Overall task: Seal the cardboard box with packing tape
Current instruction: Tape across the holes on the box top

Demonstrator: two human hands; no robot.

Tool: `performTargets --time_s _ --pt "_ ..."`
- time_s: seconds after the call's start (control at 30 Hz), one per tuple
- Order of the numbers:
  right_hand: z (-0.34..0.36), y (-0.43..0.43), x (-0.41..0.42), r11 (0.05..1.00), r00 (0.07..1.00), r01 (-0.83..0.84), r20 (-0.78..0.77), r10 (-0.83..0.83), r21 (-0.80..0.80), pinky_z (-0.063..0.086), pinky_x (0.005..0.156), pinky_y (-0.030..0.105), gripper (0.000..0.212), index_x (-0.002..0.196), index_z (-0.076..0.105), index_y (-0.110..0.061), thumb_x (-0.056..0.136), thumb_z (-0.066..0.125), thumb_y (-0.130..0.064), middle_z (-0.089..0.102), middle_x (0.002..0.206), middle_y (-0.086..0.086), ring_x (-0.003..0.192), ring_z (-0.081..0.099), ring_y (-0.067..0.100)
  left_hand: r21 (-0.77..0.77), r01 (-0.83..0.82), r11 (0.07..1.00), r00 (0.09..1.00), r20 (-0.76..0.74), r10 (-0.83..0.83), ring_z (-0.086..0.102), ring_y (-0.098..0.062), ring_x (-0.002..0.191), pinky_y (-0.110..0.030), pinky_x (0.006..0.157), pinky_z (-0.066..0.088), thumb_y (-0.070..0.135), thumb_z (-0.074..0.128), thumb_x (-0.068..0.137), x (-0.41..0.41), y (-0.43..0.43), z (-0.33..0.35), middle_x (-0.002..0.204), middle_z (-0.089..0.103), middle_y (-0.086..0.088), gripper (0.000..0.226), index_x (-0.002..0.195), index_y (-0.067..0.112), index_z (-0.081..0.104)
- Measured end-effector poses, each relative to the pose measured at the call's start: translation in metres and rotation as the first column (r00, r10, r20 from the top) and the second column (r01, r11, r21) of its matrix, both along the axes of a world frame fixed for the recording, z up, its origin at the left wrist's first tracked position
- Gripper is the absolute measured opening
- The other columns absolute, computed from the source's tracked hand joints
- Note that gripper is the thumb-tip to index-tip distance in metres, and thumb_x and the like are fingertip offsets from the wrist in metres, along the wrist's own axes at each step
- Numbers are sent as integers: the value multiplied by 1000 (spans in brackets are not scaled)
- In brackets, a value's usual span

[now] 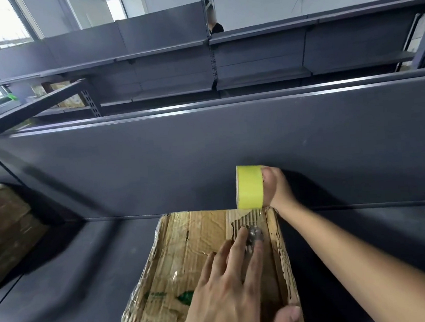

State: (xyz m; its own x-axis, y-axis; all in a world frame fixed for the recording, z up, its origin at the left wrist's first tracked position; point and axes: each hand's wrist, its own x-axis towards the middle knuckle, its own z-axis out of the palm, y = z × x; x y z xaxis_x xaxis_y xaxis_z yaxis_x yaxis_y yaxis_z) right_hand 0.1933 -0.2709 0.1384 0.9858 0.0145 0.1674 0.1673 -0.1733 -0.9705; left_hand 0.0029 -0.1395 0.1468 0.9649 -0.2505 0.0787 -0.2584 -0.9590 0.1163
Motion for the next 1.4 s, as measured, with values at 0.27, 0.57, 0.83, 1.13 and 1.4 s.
performTargets --time_s 0.27,0.57,0.83,1.13,1.4 --pt "-25 -4 26 917 918 -280 -360 169 -283 34 46 8 6 95 61 4 98 55 3 43 70 -8 70 42 4 81 372 925 815 449 -367 54 -25 138 -42 99 57 57 30 108 -6 11 -39 146 60 -7 64 131 14 71" --pt "-42 -14 14 897 694 -420 -590 413 135 45 68 29 27 73 69 -19 84 78 -43 67 74 4 60 60 15 362 374 854 753 419 -508 55 -21 137 -36 106 52 27 34 109 -2 21 -60 147 60 -5 39 141 12 52" --pt "4 -13 20 845 831 -520 -305 466 -126 55 71 36 13 81 75 -11 91 66 -13 75 90 13 81 69 24 223 426 877 798 365 -480 61 -14 130 -27 103 54 22 33 111 -2 21 -55 142 64 3 43 131 22 72" --pt "6 -5 6 890 884 -444 -209 417 -104 51 71 43 40 90 68 9 69 66 -24 73 91 26 78 66 27 148 473 869 860 140 -491 46 -18 146 -32 116 43 65 32 106 26 16 -3 150 58 -1 65 118 20 77" --pt "0 -4 5 909 909 -412 -98 405 -61 50 64 45 50 87 59 13 65 66 -31 66 83 32 70 61 24 209 470 858 876 13 -483 16 -29 156 -46 122 28 64 26 108 25 30 -24 168 27 -6 68 159 21 37"
